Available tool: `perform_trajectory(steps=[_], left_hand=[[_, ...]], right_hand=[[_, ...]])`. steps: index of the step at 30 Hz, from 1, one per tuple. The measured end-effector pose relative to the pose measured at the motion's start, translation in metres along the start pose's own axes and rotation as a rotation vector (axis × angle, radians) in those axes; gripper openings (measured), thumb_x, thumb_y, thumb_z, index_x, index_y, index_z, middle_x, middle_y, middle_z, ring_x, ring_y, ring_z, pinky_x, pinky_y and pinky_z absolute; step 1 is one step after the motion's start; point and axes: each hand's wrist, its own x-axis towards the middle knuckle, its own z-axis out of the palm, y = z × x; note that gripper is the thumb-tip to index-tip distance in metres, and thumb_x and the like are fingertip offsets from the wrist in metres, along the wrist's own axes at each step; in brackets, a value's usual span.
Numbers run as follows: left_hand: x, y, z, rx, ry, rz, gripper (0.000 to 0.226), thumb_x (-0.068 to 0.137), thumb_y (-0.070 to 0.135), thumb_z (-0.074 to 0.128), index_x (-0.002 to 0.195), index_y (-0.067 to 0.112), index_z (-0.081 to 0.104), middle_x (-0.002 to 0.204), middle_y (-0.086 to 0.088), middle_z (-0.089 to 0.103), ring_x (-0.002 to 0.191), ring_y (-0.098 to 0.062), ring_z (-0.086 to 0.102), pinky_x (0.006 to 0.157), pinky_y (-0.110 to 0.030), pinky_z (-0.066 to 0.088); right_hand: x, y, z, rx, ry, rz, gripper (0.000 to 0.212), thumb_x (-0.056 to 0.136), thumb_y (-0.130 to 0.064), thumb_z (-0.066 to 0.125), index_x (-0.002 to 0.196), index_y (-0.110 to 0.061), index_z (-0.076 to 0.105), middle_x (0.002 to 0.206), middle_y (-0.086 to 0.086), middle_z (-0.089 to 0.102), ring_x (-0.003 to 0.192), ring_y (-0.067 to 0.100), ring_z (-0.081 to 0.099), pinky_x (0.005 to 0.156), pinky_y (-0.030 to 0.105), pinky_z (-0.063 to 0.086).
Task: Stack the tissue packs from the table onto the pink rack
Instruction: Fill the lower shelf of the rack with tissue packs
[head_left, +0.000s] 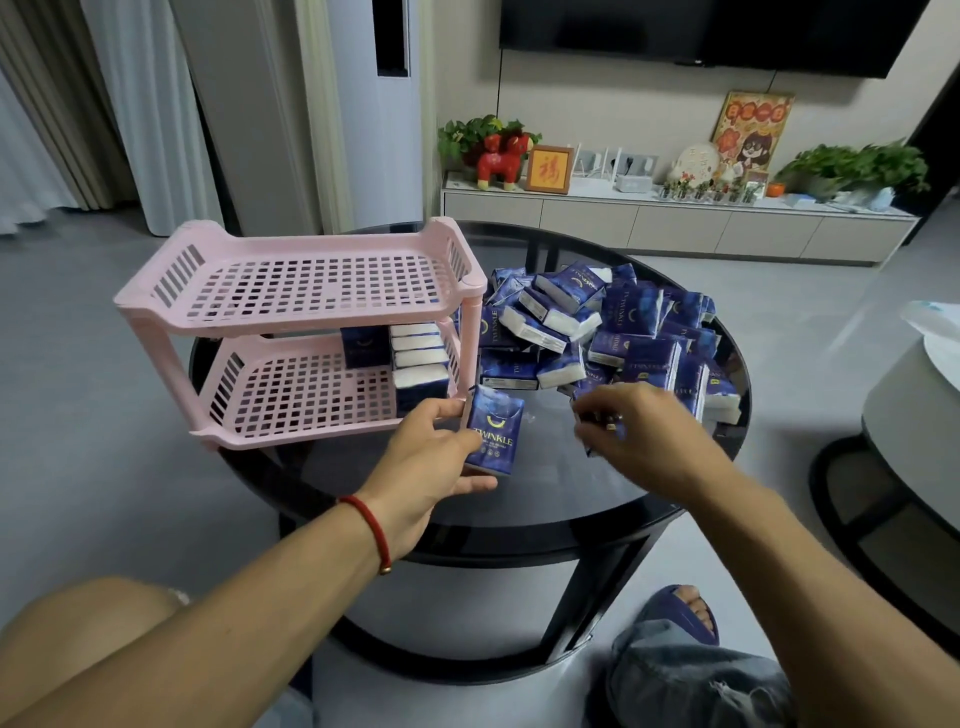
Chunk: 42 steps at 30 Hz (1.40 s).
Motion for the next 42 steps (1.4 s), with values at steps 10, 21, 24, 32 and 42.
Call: perform_trajectory(steps=[10, 21, 24, 32, 42], left_hand=[[0.000, 0.000, 0.000, 0.028, -0.001, -0.002, 0.026, 0.100, 0.001, 0.056, 0.122, 0.014, 0.058, 0.117, -0.008, 0.070, 0.098, -0.026, 0.075, 0.081, -0.046, 0.064], [-0.005, 0.002, -0.002, -0.026, -0.023, -0.017, 0.027, 0.097, -0.003, 0.056, 0.121, 0.010, 0.060, 0.118, -0.014, 0.070, 0.096, -0.028, 0.075, 0.081, -0.048, 0.064], [-0.006, 0.002, -0.002, -0.068, -0.064, -0.052, 0.029, 0.096, -0.006, 0.053, 0.121, 0.006, 0.062, 0.114, -0.019, 0.071, 0.086, -0.027, 0.072, 0.074, -0.044, 0.064], [-0.005, -0.009, -0.010, 0.059, -0.224, -0.018, 0.061, 0.074, -0.004, 0.083, 0.126, 0.010, 0.056, 0.113, -0.017, 0.075, 0.111, -0.035, 0.071, 0.099, -0.051, 0.056], [0.000, -0.023, -0.035, 0.491, -0.073, 0.302, 0.061, 0.068, 0.014, 0.088, 0.112, 0.031, 0.049, 0.112, 0.009, 0.075, 0.105, -0.007, 0.071, 0.099, -0.037, 0.056]], right_hand=[[-0.004, -0.003, 0.000, 0.353, 0.157, 0.198, 0.011, 0.095, -0.020, 0.066, 0.104, -0.020, 0.073, 0.098, -0.003, 0.074, 0.092, 0.015, 0.069, 0.083, 0.037, 0.058], [-0.019, -0.028, -0.015, 1.254, -0.198, 0.348, 0.030, 0.102, -0.029, 0.054, 0.114, -0.006, 0.069, 0.095, 0.006, 0.077, 0.089, 0.019, 0.074, 0.074, 0.034, 0.064], [-0.012, -0.032, 0.000, 0.732, -0.039, 0.176, 0.020, 0.099, -0.033, 0.064, 0.108, -0.016, 0.068, 0.095, 0.000, 0.076, 0.088, 0.012, 0.072, 0.081, 0.031, 0.060], [-0.004, -0.063, 0.038, 0.357, 0.383, -0.170, 0.035, 0.091, -0.045, 0.068, 0.107, -0.014, 0.066, 0.096, -0.004, 0.057, 0.083, 0.009, 0.053, 0.073, 0.025, 0.048], [-0.005, -0.052, 0.034, 0.484, -0.045, -0.254, 0.059, 0.089, -0.046, 0.074, 0.140, -0.026, 0.053, 0.122, -0.009, 0.066, 0.110, 0.006, 0.061, 0.077, 0.026, 0.059]])
